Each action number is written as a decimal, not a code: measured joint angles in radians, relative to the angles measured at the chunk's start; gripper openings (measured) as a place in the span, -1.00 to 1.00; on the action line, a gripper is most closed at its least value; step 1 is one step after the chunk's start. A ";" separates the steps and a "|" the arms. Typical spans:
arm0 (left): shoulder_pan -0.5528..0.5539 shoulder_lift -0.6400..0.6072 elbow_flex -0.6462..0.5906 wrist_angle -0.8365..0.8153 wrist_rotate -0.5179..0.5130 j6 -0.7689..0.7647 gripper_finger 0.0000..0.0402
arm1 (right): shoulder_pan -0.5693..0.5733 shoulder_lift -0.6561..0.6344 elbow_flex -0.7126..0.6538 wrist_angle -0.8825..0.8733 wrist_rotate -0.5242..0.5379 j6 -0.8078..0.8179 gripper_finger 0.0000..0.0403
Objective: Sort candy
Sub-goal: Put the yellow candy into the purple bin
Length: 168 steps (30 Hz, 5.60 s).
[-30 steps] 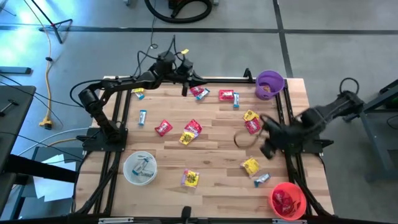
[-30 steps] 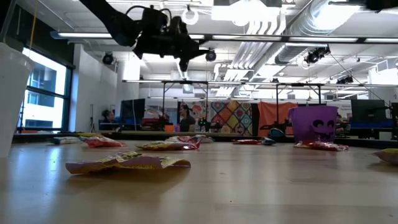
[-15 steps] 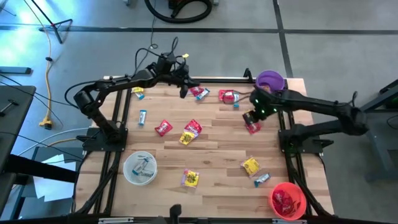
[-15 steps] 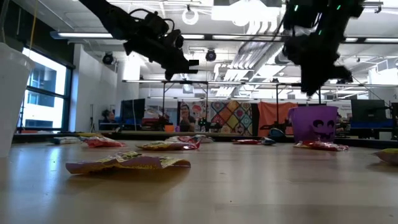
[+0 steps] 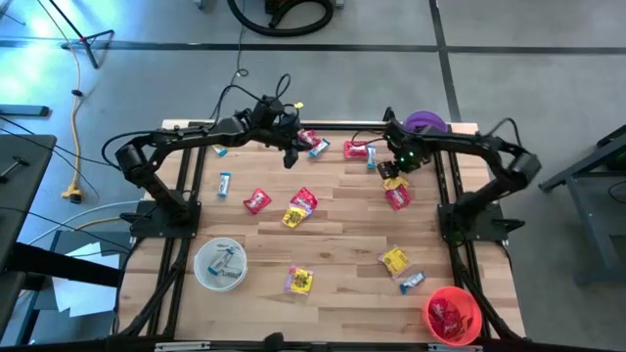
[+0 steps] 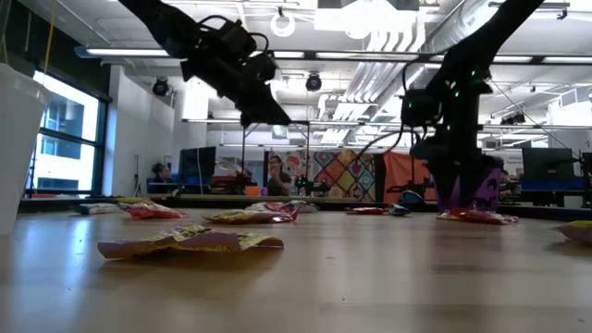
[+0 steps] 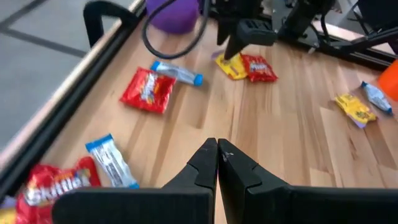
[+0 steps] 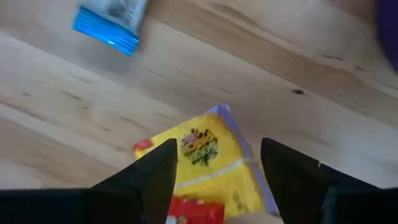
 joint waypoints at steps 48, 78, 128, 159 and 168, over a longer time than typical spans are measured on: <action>0.089 -0.039 -0.035 -0.014 -0.054 -0.109 -1.00 | -0.226 -0.040 0.417 -0.206 0.568 0.075 -1.00; 0.170 0.081 -0.016 -0.125 -0.177 -0.103 -0.95 | -0.168 -0.075 0.724 -0.457 0.419 0.015 0.09; 0.169 0.010 0.007 -0.097 0.121 -0.149 -1.00 | 0.221 -0.195 0.845 -0.272 0.098 -0.372 0.09; 0.155 0.348 0.008 0.022 -0.399 -0.090 -0.20 | 0.356 -0.080 0.845 -0.105 0.100 -0.368 0.09; 0.155 0.348 0.008 0.019 -0.409 -0.022 -0.93 | 0.356 -0.080 0.845 -0.100 0.101 -0.367 0.09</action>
